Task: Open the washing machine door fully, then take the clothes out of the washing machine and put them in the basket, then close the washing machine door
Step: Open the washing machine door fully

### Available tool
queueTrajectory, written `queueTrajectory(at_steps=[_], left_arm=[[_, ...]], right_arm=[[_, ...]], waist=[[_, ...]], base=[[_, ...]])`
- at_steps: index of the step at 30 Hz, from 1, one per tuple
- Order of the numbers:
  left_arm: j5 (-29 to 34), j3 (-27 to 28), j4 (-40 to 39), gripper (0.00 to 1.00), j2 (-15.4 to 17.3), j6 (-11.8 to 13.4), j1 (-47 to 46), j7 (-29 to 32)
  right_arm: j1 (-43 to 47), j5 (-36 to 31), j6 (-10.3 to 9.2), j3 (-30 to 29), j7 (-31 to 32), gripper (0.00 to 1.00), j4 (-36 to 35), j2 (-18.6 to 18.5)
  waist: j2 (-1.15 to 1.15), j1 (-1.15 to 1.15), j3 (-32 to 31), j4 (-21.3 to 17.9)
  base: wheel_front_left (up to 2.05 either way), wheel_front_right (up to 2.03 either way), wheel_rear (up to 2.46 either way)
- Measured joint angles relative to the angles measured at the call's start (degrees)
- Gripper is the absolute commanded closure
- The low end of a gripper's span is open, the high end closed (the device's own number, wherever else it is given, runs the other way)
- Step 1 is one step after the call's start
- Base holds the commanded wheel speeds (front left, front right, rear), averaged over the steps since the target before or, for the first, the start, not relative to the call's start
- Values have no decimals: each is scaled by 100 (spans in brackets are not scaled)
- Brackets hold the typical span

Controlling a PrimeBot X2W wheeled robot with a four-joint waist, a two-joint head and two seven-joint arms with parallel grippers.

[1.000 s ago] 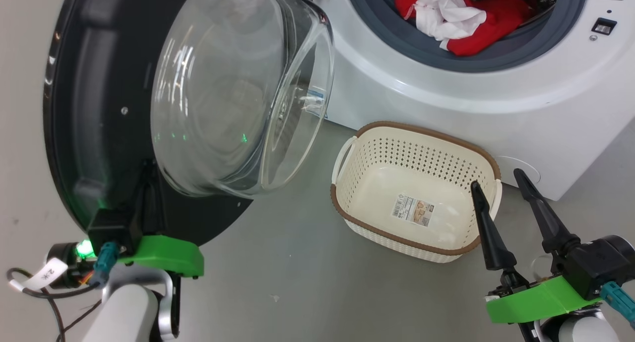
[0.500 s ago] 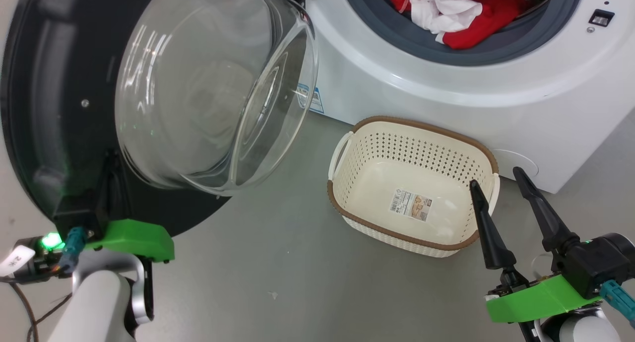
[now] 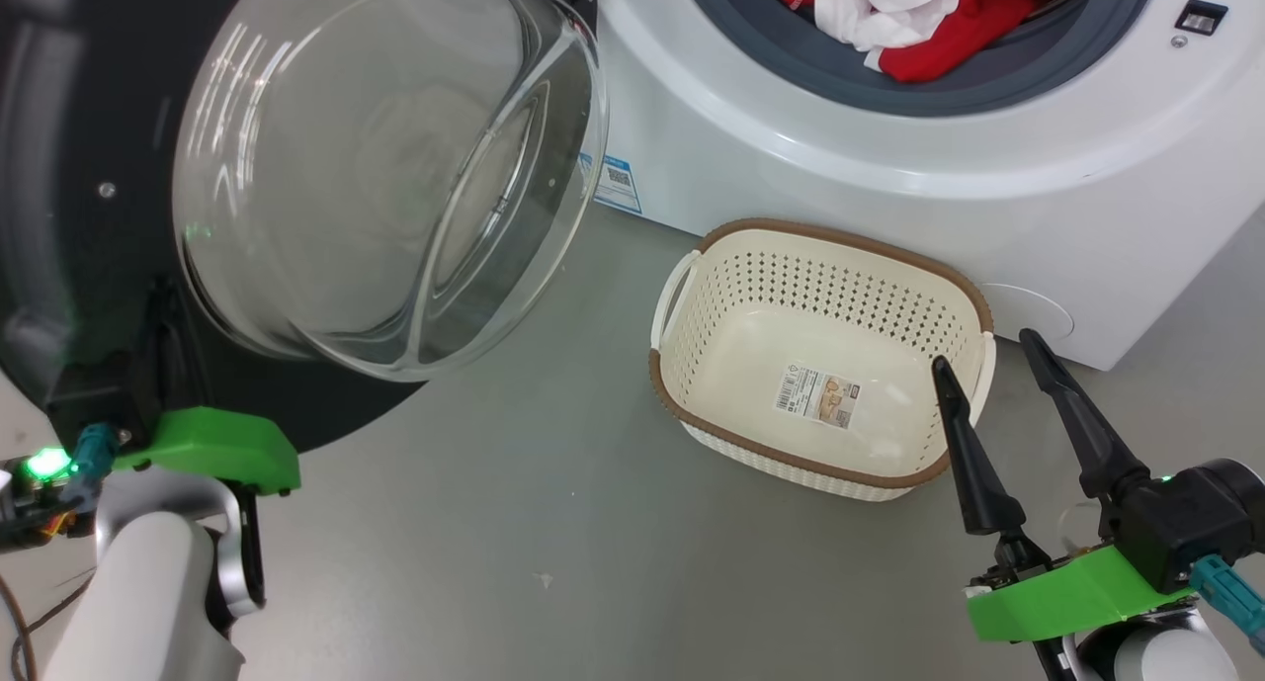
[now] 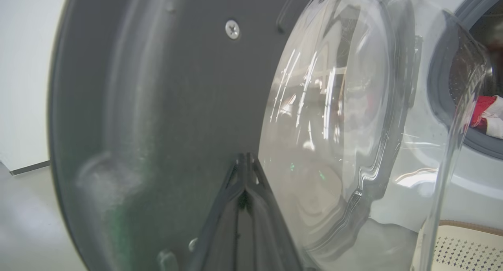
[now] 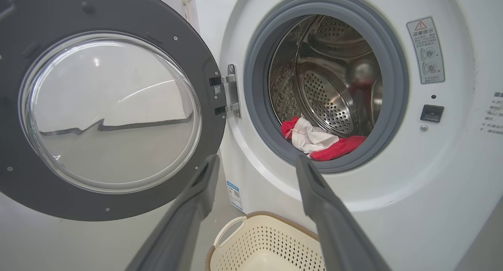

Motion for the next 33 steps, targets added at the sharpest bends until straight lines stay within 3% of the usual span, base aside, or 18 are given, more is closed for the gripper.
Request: queueTrajectory(at_steps=[22,33], left_arm=[[286,743,441,100,-201,-246,-161,1],[560,948,49,100,-398,-290,-64,1]], right_arm=[[-1,-83,0,55,81,0,-74,-1],[-47,-71,0,52,32,0,-26,-1]], waist=[[0,0,53,-82],[0,0,34,-165]], base=[[0,0,0],[0,0,0]])
